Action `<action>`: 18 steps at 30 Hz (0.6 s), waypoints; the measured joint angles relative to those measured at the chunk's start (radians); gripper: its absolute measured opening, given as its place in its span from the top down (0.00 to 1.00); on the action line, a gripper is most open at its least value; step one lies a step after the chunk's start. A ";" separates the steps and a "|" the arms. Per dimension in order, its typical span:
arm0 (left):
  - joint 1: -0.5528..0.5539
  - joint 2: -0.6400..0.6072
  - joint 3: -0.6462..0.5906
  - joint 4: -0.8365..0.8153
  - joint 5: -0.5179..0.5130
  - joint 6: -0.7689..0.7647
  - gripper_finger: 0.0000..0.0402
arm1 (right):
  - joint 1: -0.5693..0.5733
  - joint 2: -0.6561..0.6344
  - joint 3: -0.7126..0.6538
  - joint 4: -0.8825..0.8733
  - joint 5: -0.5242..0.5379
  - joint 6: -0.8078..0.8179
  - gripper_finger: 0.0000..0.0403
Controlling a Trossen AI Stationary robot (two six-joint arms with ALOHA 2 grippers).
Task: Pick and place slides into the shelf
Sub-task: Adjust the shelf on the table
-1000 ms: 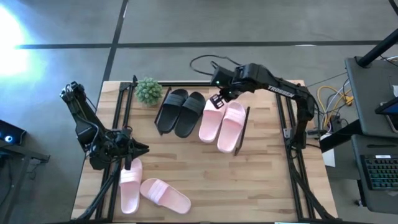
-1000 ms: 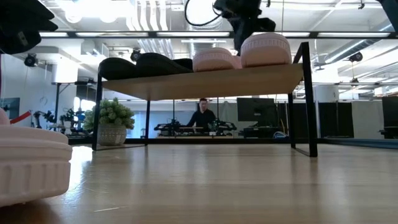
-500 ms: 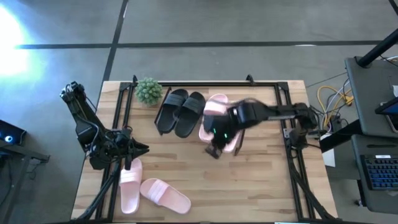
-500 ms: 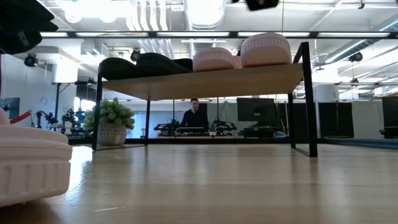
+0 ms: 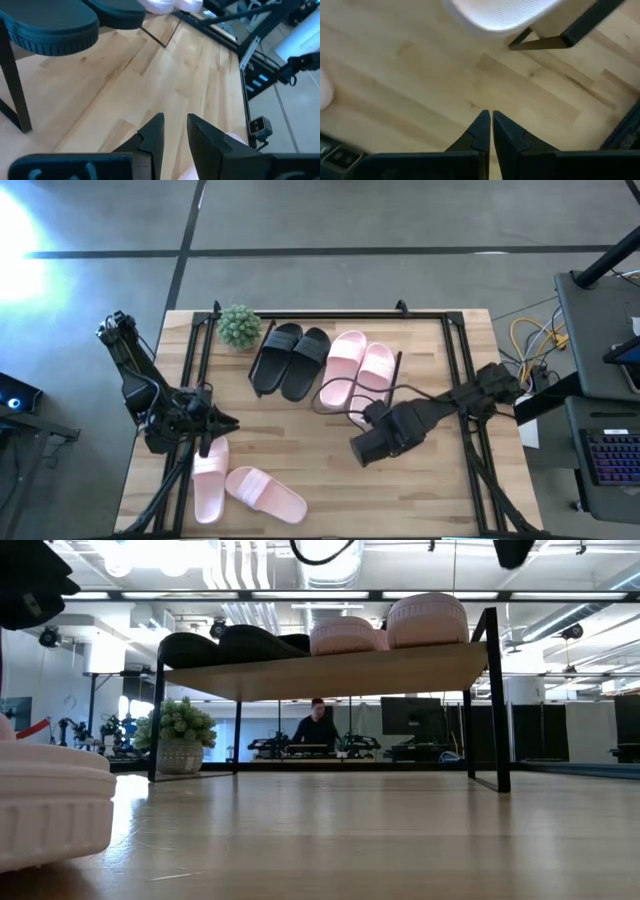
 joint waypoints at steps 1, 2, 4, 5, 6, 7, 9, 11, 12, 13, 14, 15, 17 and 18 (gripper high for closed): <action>0.000 0.002 -0.001 0.000 0.005 0.003 0.83 | 0.002 0.000 -0.014 0.001 0.015 0.017 0.97; 0.000 0.004 -0.001 0.001 0.011 0.014 0.83 | 0.003 -0.001 -0.028 0.001 0.028 0.026 0.97; 0.000 0.008 -0.001 0.002 0.019 0.022 0.83 | -0.007 -0.001 -0.057 0.001 0.052 0.026 0.97; 0.000 0.009 -0.001 0.002 0.019 0.023 0.83 | -0.016 -0.002 -0.072 0.001 0.057 0.021 0.97; 0.000 0.009 -0.002 0.002 0.020 0.023 0.83 | -0.027 -0.002 -0.087 0.000 0.060 0.010 0.97; 0.000 0.009 -0.002 0.002 0.020 0.023 0.83 | -0.038 -0.002 -0.102 0.001 0.062 -0.005 0.97; 0.000 0.009 -0.002 0.003 0.022 0.023 0.83 | -0.061 -0.004 -0.133 0.000 0.074 -0.038 0.97; 0.000 0.009 -0.002 0.004 0.022 0.022 0.83 | -0.085 -0.004 -0.156 0.000 0.095 -0.068 0.97; 0.000 0.009 -0.002 0.005 0.022 0.019 0.83 | -0.097 -0.004 -0.165 0.001 0.101 -0.083 0.97; 0.000 0.009 -0.002 0.005 0.023 0.018 0.83 | -0.107 -0.007 -0.174 0.002 0.112 -0.098 0.97; 0.000 0.009 -0.002 0.005 0.023 0.018 0.83 | -0.119 -0.011 -0.184 -0.001 0.123 -0.109 0.97; 0.000 0.009 -0.002 0.006 0.023 0.017 0.83 | -0.132 -0.016 -0.194 -0.003 0.130 -0.118 0.97; 0.000 0.009 -0.002 0.009 0.023 0.017 0.83 | -0.160 -0.034 -0.220 -0.004 0.162 -0.127 0.97; 0.000 0.009 -0.002 0.009 0.023 0.016 0.83 | -0.175 -0.044 -0.233 -0.003 0.188 -0.129 0.97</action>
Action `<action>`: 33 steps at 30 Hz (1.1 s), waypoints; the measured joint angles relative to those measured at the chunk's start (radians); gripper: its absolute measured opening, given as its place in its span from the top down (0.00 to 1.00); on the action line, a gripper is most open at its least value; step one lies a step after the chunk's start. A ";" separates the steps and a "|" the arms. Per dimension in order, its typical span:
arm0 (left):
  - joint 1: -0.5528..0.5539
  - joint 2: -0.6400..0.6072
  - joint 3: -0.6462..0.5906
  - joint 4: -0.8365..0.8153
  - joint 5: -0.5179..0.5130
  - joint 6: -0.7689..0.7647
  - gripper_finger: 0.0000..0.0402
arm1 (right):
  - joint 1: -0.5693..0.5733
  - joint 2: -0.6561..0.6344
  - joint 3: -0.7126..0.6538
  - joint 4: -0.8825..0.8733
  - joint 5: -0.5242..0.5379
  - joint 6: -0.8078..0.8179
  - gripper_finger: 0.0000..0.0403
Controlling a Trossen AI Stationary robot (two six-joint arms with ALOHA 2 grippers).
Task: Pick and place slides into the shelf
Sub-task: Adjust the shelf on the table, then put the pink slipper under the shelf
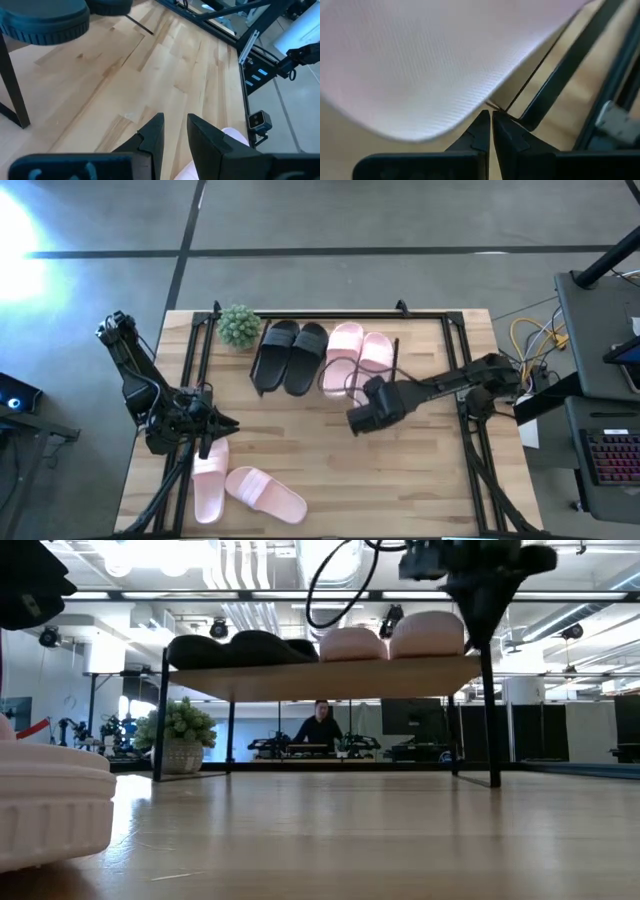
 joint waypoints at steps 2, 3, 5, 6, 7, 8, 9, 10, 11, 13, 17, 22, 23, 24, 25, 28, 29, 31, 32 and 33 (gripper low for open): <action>0.000 0.000 0.000 0.000 0.000 0.000 0.83 | -0.033 -0.027 -0.031 0.003 0.053 -0.001 0.97; 0.000 0.000 0.000 0.000 0.000 0.000 0.83 | -0.051 -0.043 -0.047 0.002 0.070 -0.001 0.97; 0.000 0.000 0.000 0.000 0.000 0.000 0.83 | -0.087 -0.074 -0.072 -0.001 0.097 -0.003 0.97; 0.000 0.000 0.000 -0.001 0.000 0.000 0.83 | -0.104 -0.088 -0.083 0.002 0.100 -0.008 0.97; 0.000 0.000 0.000 -0.001 0.000 0.000 0.83 | -0.121 -0.102 -0.091 0.003 0.105 -0.009 0.97; 0.000 0.000 0.000 -0.001 0.000 0.000 0.83 | -0.135 -0.116 -0.101 0.004 0.108 -0.015 0.97; 0.000 0.000 0.000 -0.002 0.000 0.000 0.83 | -0.146 -0.130 -0.109 0.004 0.115 -0.016 0.97; 0.000 0.000 0.000 -0.002 0.000 0.000 0.83 | -0.155 -0.147 -0.117 0.004 0.135 -0.016 0.97; 0.000 0.000 0.000 -0.002 0.000 0.000 0.83 | -0.162 -0.162 -0.122 -0.001 0.157 -0.013 0.97; 0.000 0.000 0.000 -0.002 0.000 0.000 0.83 | -0.176 -0.193 -0.128 -0.004 0.189 -0.011 0.97; 0.000 0.000 0.000 -0.003 0.000 0.000 0.83 | -0.177 -0.245 -0.120 0.005 0.161 -0.008 0.97; 0.000 0.000 0.000 0.007 0.026 -0.001 0.83 | -0.115 -0.319 -0.113 0.123 -0.047 -0.052 0.97; 0.000 0.000 0.000 0.015 0.052 0.000 0.83 | -0.097 -0.330 -0.113 0.168 -0.088 -0.061 0.97; 0.000 0.000 0.000 0.023 0.086 0.002 0.83 | -0.078 -0.336 -0.114 0.215 -0.116 -0.067 0.97; 0.000 0.000 0.000 0.026 0.124 0.005 0.83 | -0.056 -0.340 -0.114 0.266 -0.127 -0.069 0.97; 0.000 0.012 0.000 0.034 0.233 0.007 0.83 | 0.010 -0.346 -0.114 0.391 -0.115 -0.068 0.97; 0.000 0.017 0.000 0.046 0.266 0.008 0.83 | 0.030 -0.344 -0.114 0.428 -0.104 -0.068 0.97; 0.000 0.032 0.000 0.080 0.336 0.007 0.83 | 0.068 -0.332 -0.113 0.496 -0.088 -0.059 0.97; 0.000 0.042 0.000 0.097 0.376 0.008 0.83 | 0.084 -0.324 -0.114 0.521 -0.088 -0.051 0.97; 0.000 0.056 0.000 0.116 0.420 0.008 0.83 | 0.098 -0.310 -0.114 0.546 -0.087 -0.042 0.97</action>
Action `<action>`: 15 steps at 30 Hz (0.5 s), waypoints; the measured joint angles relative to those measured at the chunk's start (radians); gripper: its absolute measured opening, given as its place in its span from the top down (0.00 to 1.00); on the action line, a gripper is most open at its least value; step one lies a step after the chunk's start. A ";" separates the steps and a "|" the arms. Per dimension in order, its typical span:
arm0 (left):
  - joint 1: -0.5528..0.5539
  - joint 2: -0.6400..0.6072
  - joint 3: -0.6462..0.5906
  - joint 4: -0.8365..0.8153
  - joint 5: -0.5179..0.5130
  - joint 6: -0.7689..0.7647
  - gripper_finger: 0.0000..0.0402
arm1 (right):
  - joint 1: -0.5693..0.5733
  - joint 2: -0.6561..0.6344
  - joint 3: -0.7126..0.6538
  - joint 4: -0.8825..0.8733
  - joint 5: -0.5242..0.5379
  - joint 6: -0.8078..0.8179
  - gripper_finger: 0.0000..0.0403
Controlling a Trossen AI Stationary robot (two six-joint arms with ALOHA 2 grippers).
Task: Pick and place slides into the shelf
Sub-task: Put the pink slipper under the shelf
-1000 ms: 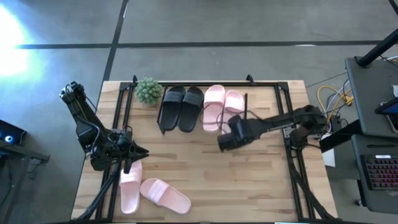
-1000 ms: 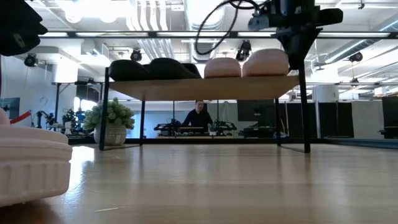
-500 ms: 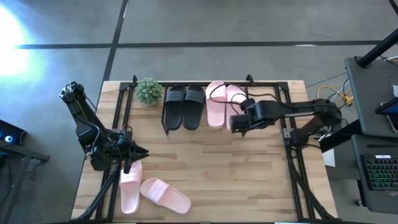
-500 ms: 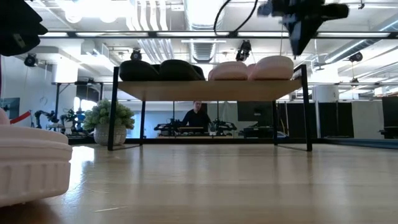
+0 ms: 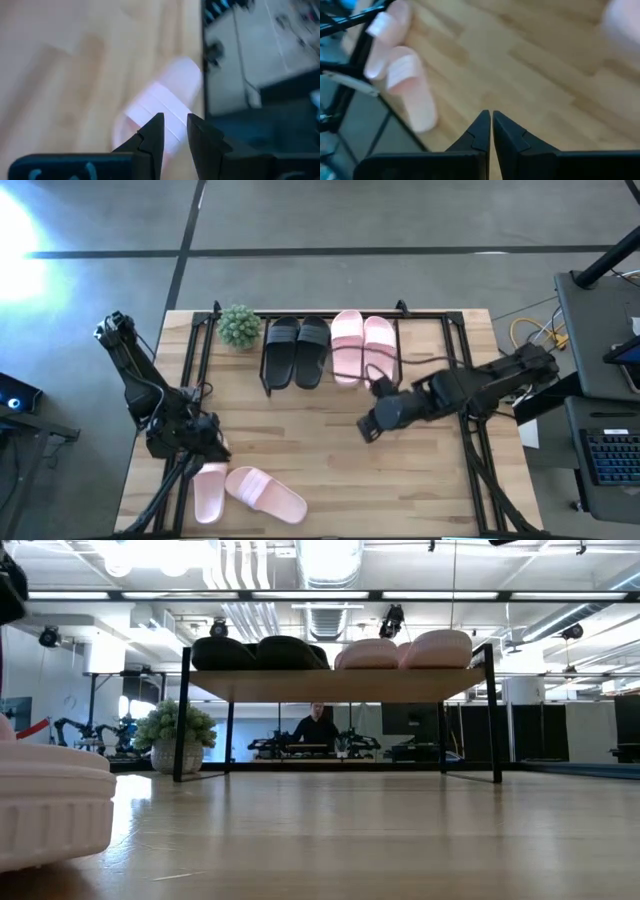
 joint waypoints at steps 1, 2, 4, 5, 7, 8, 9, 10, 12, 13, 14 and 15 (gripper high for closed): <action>0.000 0.016 0.000 0.025 0.047 0.000 0.83 | 0.013 0.011 0.000 0.027 0.001 0.010 0.97; 0.000 0.032 0.000 0.052 0.094 0.000 0.83 | 0.027 0.021 0.000 0.043 0.000 0.017 0.97; -0.002 0.075 0.000 0.106 0.188 -0.001 0.83 | 0.049 0.049 0.000 0.066 -0.002 0.033 0.97; -0.003 0.098 0.000 0.131 0.228 -0.001 0.83 | 0.059 0.062 0.000 0.077 -0.003 0.038 0.97; -0.011 0.152 0.006 0.136 0.281 -0.008 0.83 | 0.078 0.092 0.000 0.077 -0.004 0.070 0.97; -0.017 0.181 0.014 0.137 0.304 -0.008 0.83 | 0.088 0.107 0.000 0.080 -0.007 0.086 0.97; -0.024 0.210 0.023 0.137 0.320 -0.008 0.83 | 0.097 0.123 0.000 0.086 -0.007 0.099 0.97; -0.033 0.238 0.034 0.133 0.340 -0.007 0.83 | 0.106 0.136 0.000 0.092 -0.010 0.112 0.97; -0.049 0.293 0.072 0.086 0.360 -0.005 0.84 | 0.126 0.161 0.000 0.107 -0.013 0.135 0.97; -0.056 0.323 0.101 0.033 0.360 -0.005 0.85 | 0.135 0.171 0.000 0.116 -0.016 0.145 0.97; -0.059 0.353 0.135 -0.031 0.359 -0.005 0.87 | 0.144 0.180 0.000 0.123 -0.017 0.154 0.97; -0.061 0.385 0.175 -0.106 0.354 -0.004 0.89 | 0.152 0.189 0.000 0.128 -0.017 0.166 0.97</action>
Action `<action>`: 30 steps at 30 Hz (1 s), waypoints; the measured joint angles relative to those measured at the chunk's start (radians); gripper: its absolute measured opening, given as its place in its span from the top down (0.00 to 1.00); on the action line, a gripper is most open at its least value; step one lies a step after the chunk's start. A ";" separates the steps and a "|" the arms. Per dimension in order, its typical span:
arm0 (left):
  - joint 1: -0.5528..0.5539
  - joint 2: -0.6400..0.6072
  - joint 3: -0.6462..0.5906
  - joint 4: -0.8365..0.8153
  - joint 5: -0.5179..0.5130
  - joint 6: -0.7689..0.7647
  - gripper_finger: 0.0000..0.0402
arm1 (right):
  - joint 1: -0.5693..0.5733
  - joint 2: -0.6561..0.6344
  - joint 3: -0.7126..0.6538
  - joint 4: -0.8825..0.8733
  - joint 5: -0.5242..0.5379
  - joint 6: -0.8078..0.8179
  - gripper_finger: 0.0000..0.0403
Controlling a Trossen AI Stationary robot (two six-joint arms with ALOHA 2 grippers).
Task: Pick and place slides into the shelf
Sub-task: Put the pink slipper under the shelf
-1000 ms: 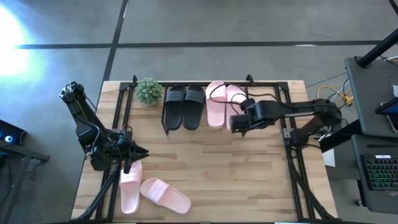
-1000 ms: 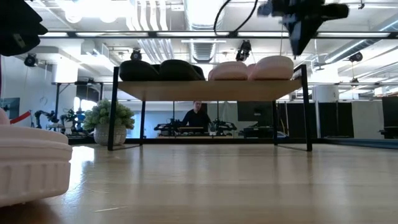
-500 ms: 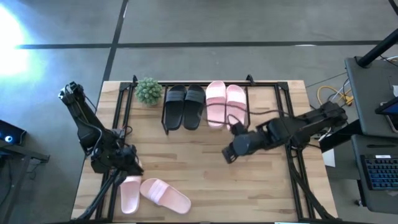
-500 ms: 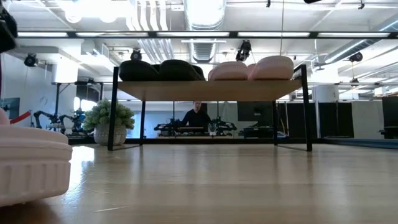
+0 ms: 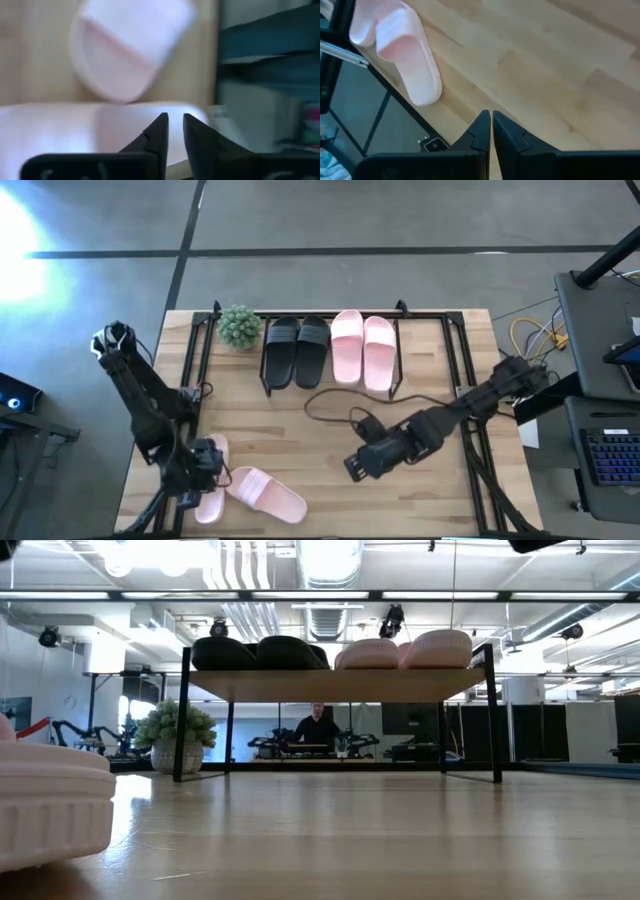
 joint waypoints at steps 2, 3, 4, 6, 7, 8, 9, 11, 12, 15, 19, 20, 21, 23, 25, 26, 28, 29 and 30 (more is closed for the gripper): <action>-0.003 0.065 0.090 -0.174 -0.021 0.004 0.94 | 0.009 0.016 0.000 -0.001 -0.001 0.025 0.97; -0.004 0.100 0.136 -0.258 -0.024 0.009 0.96 | 0.013 0.018 0.000 0.000 -0.001 0.031 0.97; -0.007 0.134 0.180 -0.334 -0.027 0.020 0.98 | 0.018 0.020 0.000 0.000 -0.001 0.035 0.97; -0.018 0.201 0.253 -0.453 -0.034 0.028 0.99 | 0.024 0.022 0.000 0.005 0.001 0.048 0.97; -0.026 0.229 0.281 -0.501 -0.045 0.023 0.99 | 0.028 0.022 0.000 0.006 0.004 0.053 0.97; -0.035 0.256 0.302 -0.534 -0.051 0.021 0.98 | 0.034 0.022 0.000 0.006 0.011 0.054 0.97; -0.046 0.281 0.317 -0.549 -0.057 0.021 0.97 | 0.038 0.023 0.000 0.006 0.015 0.055 0.97; -0.065 0.324 0.333 -0.546 -0.064 0.012 0.94 | 0.040 0.023 0.000 0.008 0.016 0.055 0.97; -0.076 0.344 0.338 -0.543 -0.064 -0.011 0.92 | 0.042 0.023 0.000 0.008 0.016 0.055 0.97; -0.113 0.404 0.370 -0.539 -0.064 -0.080 0.84 | 0.041 0.023 0.000 0.008 0.019 0.028 0.97; -0.160 0.478 0.437 -0.551 -0.064 -0.164 0.71 | 0.040 0.023 0.000 -0.021 0.020 -0.043 0.97; -0.167 0.497 0.455 -0.566 -0.071 -0.183 0.68 | 0.039 0.023 0.000 -0.033 0.020 -0.062 0.97; -0.172 0.519 0.472 -0.596 -0.087 -0.213 0.65 | 0.037 0.023 0.000 -0.045 0.019 -0.083 0.97; -0.178 0.567 0.511 -0.699 -0.124 -0.303 0.62 | 0.033 0.023 0.000 -0.081 0.019 -0.121 0.97; -0.179 0.620 0.546 -0.794 -0.146 -0.386 0.61 | 0.031 0.023 0.000 -0.118 0.018 -0.139 0.97; -0.180 0.645 0.561 -0.831 -0.154 -0.412 0.61 | 0.031 0.023 0.000 -0.136 0.019 -0.145 0.97; -0.180 0.695 0.580 -0.879 -0.161 -0.424 0.61 | 0.031 0.023 0.000 -0.166 0.019 -0.158 0.97; -0.180 0.718 0.585 -0.887 -0.162 -0.424 0.61 | 0.032 0.023 0.000 -0.181 0.019 -0.159 0.97; -0.180 0.738 0.587 -0.887 -0.163 -0.424 0.61 | 0.032 0.023 0.000 -0.194 0.019 -0.160 0.97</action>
